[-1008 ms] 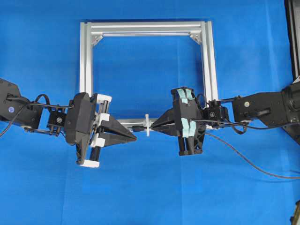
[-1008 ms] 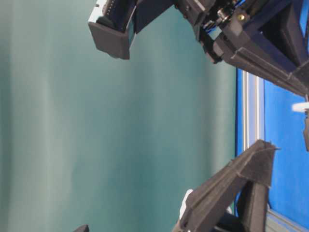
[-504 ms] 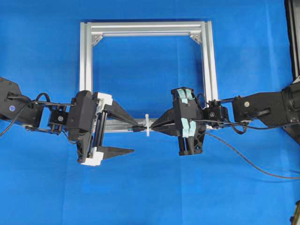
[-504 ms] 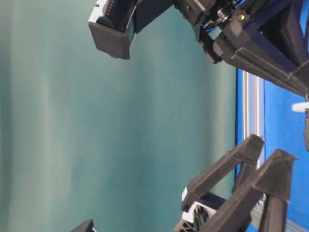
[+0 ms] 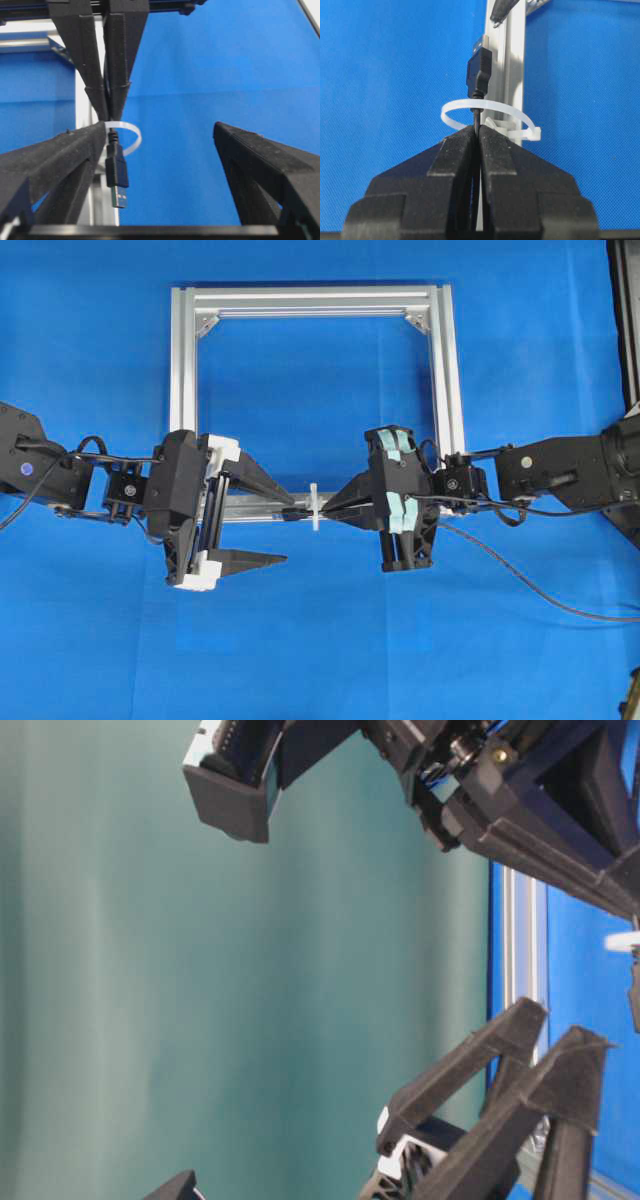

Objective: Insert the wire through the string loop located in the center.
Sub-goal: 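Close the left gripper on the USB plug beyond the loop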

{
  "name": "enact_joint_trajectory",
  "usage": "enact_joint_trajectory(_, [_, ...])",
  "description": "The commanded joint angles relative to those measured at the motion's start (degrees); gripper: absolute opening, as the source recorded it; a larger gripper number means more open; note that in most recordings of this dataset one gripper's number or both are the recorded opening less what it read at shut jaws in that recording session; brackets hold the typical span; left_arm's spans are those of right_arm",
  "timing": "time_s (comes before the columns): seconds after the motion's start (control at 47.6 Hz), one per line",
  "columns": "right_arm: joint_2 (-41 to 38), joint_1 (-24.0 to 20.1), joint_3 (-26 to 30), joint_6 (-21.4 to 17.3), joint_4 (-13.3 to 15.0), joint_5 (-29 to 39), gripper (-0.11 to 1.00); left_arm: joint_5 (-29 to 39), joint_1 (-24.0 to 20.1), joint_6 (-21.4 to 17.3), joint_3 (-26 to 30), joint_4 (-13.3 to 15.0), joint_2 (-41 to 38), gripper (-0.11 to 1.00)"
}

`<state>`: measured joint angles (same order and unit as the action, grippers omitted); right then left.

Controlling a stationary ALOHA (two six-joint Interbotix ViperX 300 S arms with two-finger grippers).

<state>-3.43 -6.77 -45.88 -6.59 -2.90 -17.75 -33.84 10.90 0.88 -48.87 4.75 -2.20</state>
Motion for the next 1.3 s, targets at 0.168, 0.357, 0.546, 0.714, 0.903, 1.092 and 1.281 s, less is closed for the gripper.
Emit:
enact_joint_trajectory(0.168, [0.6, 0.1, 0.6, 0.0, 0.0, -0.6, -0.03, -0.3, -0.5, 0.0, 1.4, -0.1, -1.8, 0.92])
enact_joint_trajectory(0.357, [0.5, 0.0, 0.6, 0.0, 0.0, -0.5, -0.03, -0.3, -1.6, 0.0, 2.6, -0.1, -5.6, 0.92])
enact_joint_trajectory(0.546, [0.5, 0.1, 0.6, 0.1, 0.0, -0.6, -0.03, -0.3, -2.2, 0.0, 2.9, -0.1, -6.8, 0.92])
enact_joint_trajectory(0.714, [0.5, 0.1, 0.6, 0.0, 0.0, -0.5, -0.03, 0.3, -2.4, 0.0, 2.8, -0.1, -6.8, 0.92])
enact_joint_trajectory(0.903, [0.6, 0.0, 0.6, 0.1, 0.0, -0.6, -0.03, 0.6, -2.4, 0.1, 3.0, -0.1, -6.8, 0.92])
enact_joint_trajectory(1.092, [0.6, 0.1, 0.6, 0.0, 0.0, -0.5, -0.03, 0.8, -2.4, 0.1, 3.0, 0.0, -6.8, 0.91])
enact_joint_trajectory(1.281, [0.6, 0.0, 0.6, 0.0, 0.0, -0.5, -0.03, 0.8, -2.4, 0.1, 3.0, -0.1, -6.8, 0.91])
